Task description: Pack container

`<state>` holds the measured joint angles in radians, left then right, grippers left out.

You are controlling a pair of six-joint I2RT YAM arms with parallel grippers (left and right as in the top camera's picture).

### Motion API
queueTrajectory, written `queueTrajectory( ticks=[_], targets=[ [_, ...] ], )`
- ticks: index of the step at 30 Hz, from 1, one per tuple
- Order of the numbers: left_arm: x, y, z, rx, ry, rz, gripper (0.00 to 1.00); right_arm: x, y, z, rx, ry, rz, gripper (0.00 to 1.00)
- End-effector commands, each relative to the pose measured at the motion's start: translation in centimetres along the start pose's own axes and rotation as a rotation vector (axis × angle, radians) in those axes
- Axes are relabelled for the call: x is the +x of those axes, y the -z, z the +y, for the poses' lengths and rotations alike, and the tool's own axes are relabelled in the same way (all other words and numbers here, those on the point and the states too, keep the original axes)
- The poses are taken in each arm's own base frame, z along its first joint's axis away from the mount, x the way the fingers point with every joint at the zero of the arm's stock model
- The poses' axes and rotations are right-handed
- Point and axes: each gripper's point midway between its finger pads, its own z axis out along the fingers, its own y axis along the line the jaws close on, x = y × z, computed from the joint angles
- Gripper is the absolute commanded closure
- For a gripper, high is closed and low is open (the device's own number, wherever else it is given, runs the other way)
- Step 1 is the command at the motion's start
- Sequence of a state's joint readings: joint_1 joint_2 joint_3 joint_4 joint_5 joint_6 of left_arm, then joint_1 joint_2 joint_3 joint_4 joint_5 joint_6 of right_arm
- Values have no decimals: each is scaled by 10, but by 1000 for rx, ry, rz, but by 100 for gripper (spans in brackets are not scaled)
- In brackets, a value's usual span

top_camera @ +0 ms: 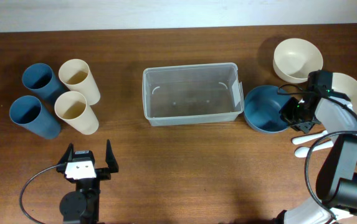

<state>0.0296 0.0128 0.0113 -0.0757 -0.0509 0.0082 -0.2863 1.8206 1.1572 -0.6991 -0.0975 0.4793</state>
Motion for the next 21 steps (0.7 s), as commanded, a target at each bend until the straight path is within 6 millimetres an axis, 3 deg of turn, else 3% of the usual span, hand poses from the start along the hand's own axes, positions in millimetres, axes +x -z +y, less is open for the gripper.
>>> queueTrajectory(
  ticks=[1, 2, 13, 15, 21],
  targets=[
    [1, 0, -1, 6, -15, 0, 1, 5, -7, -1, 5, 2, 21, 92],
    [1, 0, -1, 6, -15, 0, 1, 5, -7, -1, 5, 3, 20, 96],
    [1, 0, -1, 6, -15, 0, 0, 6, 0, -10, 15, -31, 30, 96],
    [1, 0, -1, 6, -15, 0, 0, 1, 11, -15, -12, -60, 18, 96],
    [1, 0, -1, 6, -15, 0, 1, -8, 44, -3, -197, -76, 0, 96]
  ],
)
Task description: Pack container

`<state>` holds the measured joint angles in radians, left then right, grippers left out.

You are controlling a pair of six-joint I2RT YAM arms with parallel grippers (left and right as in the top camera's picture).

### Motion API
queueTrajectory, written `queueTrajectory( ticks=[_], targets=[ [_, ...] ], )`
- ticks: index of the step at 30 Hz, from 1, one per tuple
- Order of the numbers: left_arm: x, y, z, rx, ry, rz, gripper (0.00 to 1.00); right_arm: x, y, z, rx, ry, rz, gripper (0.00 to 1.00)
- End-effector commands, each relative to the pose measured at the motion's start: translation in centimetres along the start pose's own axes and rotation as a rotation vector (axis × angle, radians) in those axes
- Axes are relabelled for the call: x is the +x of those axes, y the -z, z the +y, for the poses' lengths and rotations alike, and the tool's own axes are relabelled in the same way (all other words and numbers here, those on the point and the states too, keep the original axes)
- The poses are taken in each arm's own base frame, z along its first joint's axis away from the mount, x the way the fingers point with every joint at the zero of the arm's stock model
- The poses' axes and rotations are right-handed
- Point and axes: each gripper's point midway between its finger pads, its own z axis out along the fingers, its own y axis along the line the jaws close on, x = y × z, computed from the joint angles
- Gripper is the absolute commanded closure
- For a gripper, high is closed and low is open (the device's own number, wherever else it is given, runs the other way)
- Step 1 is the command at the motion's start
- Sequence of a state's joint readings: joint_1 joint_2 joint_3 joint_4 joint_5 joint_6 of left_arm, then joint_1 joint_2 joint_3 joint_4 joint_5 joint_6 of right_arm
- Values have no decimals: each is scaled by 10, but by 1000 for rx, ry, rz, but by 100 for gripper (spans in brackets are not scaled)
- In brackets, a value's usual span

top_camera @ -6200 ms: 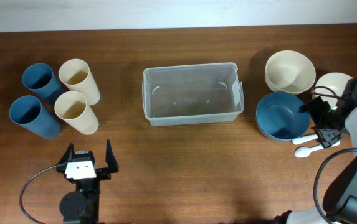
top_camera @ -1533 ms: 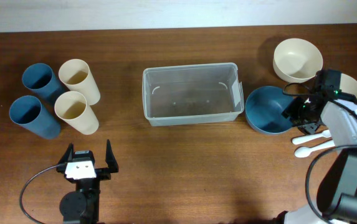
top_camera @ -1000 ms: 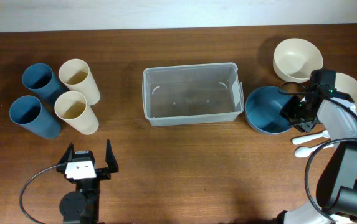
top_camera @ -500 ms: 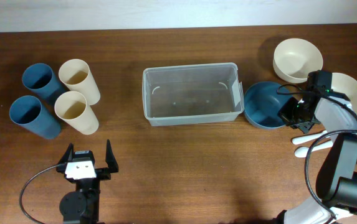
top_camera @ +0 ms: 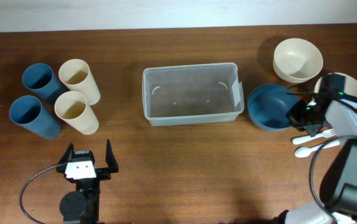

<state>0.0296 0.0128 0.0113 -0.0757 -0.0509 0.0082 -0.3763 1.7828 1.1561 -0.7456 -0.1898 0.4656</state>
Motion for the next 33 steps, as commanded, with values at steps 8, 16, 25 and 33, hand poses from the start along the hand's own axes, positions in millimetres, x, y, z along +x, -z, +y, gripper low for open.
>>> queueTrajectory(
  ticks=[8, 16, 25, 33],
  targets=[
    [1, 0, -1, 6, -15, 0, 0, -3, 62, 26, -333, 22, -19, 96],
    [1, 0, -1, 6, -15, 0, 0, -2, 117, 45, -444, 33, -104, 96],
    [1, 0, -1, 6, -15, 0, 0, 35, 193, 106, -454, 248, -218, 96],
    [1, 0, -1, 6, -15, 0, 0, 71, 181, 157, -355, 344, -261, 96]
  ],
)
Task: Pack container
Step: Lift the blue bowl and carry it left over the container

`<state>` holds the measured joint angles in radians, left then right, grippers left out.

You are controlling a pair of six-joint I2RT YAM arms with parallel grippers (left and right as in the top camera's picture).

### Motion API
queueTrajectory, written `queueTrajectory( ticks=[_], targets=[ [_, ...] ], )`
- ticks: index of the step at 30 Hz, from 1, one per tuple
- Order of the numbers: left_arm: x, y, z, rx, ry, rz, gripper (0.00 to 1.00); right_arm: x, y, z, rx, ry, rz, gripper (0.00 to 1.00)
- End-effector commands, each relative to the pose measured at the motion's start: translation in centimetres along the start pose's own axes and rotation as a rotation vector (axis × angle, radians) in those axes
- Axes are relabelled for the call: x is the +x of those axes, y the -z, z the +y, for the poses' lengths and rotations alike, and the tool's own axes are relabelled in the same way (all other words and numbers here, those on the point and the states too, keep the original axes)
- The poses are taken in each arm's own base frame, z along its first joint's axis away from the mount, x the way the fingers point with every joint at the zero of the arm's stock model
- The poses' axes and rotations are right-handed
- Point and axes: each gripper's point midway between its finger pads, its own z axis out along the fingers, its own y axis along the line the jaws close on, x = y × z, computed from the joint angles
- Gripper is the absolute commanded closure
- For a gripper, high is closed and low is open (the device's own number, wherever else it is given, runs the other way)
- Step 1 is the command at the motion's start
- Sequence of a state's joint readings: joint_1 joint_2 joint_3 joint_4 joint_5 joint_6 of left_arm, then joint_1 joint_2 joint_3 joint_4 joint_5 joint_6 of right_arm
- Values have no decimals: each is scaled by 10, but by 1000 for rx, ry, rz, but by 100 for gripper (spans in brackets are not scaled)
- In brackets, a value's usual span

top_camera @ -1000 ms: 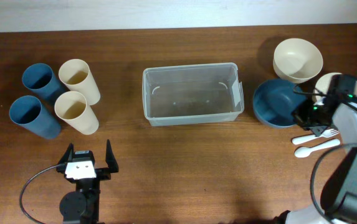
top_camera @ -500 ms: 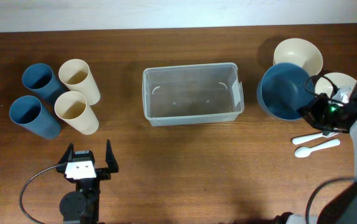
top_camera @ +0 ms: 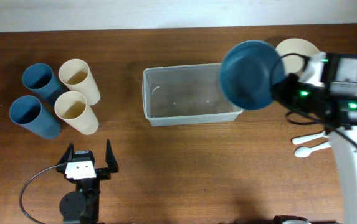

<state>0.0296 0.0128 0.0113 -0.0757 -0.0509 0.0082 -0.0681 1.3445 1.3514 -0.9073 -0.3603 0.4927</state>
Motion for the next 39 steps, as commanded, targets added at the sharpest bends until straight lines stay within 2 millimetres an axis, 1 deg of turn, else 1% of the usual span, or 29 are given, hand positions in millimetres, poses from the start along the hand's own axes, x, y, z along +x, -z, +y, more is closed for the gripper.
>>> queueTrajectory(
  ticks=[1, 5, 6, 7, 12, 16, 19, 22, 29, 34, 39],
  targets=[
    [1, 0, -1, 6, -15, 0, 1, 0, -13, 5, 105, 7, -45, 96],
    [1, 0, -1, 6, -15, 0, 1, 14, -41, 20, 97, 35, 17, 96],
    [1, 0, -1, 6, -15, 0, 0, 17, -50, 22, 98, 40, 32, 96],
    [1, 0, -1, 6, -15, 0, 1, 21, -65, 25, 100, 33, 53, 96],
    [1, 0, -1, 6, -15, 0, 1, 31, -105, 31, 101, 35, 99, 96],
    [1, 0, -1, 6, -15, 0, 0, 41, -124, 27, 129, 34, 135, 96],
    [1, 0, -1, 6, -15, 0, 0, 45, -134, 20, 158, 14, 151, 96],
    [1, 0, -1, 6, -15, 0, 0, 45, -142, 18, 164, 14, 153, 96],
    [1, 0, -1, 6, -15, 0, 1, 39, -152, 10, 204, -5, 117, 96],
    [1, 0, -1, 6, -15, 0, 1, 39, -163, 8, 203, -5, 120, 96],
    [1, 0, -1, 6, -15, 0, 0, 40, -167, 5, 209, -10, 126, 96]
  ],
)
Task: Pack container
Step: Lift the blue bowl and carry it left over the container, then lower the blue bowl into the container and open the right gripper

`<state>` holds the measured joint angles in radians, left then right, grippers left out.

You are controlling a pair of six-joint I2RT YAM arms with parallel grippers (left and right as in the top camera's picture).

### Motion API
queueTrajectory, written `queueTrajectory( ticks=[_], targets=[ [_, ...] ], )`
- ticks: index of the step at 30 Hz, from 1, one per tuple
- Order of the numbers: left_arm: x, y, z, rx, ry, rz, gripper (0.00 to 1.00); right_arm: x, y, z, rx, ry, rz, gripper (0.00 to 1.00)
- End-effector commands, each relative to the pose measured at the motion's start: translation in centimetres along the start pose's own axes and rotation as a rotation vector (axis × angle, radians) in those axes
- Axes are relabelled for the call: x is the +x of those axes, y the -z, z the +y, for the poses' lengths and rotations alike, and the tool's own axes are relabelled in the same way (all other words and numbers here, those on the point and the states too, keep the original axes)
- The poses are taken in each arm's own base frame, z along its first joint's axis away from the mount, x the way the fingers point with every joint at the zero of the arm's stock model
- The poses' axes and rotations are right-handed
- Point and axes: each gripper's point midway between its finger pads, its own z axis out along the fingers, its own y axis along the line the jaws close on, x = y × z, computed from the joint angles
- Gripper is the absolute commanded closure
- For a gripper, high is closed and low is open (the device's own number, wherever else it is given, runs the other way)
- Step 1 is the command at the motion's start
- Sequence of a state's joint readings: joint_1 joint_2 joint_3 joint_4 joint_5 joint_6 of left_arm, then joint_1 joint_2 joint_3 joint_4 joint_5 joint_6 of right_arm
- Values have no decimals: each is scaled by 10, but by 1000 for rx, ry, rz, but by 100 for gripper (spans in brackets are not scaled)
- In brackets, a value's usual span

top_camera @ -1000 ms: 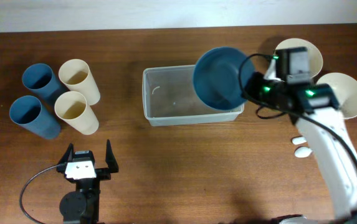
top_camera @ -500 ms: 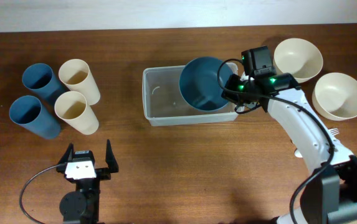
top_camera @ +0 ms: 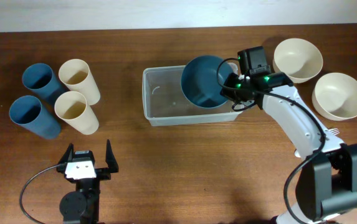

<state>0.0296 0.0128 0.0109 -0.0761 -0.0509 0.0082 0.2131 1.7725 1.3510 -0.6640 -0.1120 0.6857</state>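
Observation:
A clear plastic container (top_camera: 159,93) lies at the middle of the table. My right gripper (top_camera: 228,84) is shut on the rim of a dark blue bowl (top_camera: 203,82), which is down in the container's right half, tilted. My left gripper (top_camera: 88,158) stands open near the front edge at the left, holding nothing.
Two cream bowls (top_camera: 298,59) (top_camera: 339,95) sit at the right. Two blue cups (top_camera: 38,79) (top_camera: 30,114) and two cream cups (top_camera: 78,78) (top_camera: 76,111) lie at the left. White cutlery (top_camera: 334,132) peeks from behind the right arm.
The right gripper has moved left and down with the blue bowl, from high over the container's right end to inside its right half. The left arm has stayed still.
The blue bowl sat on the table right of the container with my right gripper at its rim. Then the gripper gripped that rim. Later the bowl hung high over the container's right end, and now it is inside the container.

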Motion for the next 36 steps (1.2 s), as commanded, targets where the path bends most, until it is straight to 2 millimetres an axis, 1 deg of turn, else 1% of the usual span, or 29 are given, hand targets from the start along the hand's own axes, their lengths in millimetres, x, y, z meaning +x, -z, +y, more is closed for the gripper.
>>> queueTrajectory(
  ticks=[1, 5, 7, 8, 11, 20, 24, 26, 28, 29, 31, 32, 34, 35, 36],
  targets=[
    [0, 0, -1, 6, -15, -1, 0, -3, -3, 3, 8, -6, -14, 96],
    [0, 0, -1, 6, -15, -1, 0, -1, -8, 1, 16, -8, -4, 96],
    [0, 0, -1, 6, -15, -1, 0, 0, -10, 0, 21, -8, 2, 95],
    [0, 0, -1, 6, -15, -1, 0, 1, -14, -2, 27, -9, 10, 92],
    [0, 0, -1, 6, -15, -1, 0, 3, -17, -3, 30, -10, 19, 91],
    [0, 0, -1, 6, -15, -1, 0, 1, -17, -1, 24, -10, 12, 87],
    [0, 0, -1, 6, -15, -1, 1, -2, -12, 6, -1, -3, 14, 83],
    [0, 0, -1, 6, -15, -1, 0, -7, -5, 17, -31, 10, 15, 83],
    [0, 0, -1, 6, -15, -1, 0, -14, 8, 26, -45, 28, 8, 80],
    [0, 0, -1, 6, -15, -1, 0, -19, 16, 31, -48, 45, 1, 76],
    [0, 0, -1, 6, -15, -1, 0, -30, 34, 40, -51, 80, -15, 64],
    [0, 0, -1, 6, -15, -1, 0, -37, 45, 40, -33, 85, -33, 60],
    [0, 0, -1, 6, -15, -1, 0, -55, 68, 30, 33, 65, -81, 49],
    [0, 0, -1, 6, -15, -1, 0, -64, 79, 23, 67, 52, -102, 40],
    [0, 0, -1, 6, -15, -1, 1, -74, 93, 12, 109, 30, -127, 32]
  ],
)
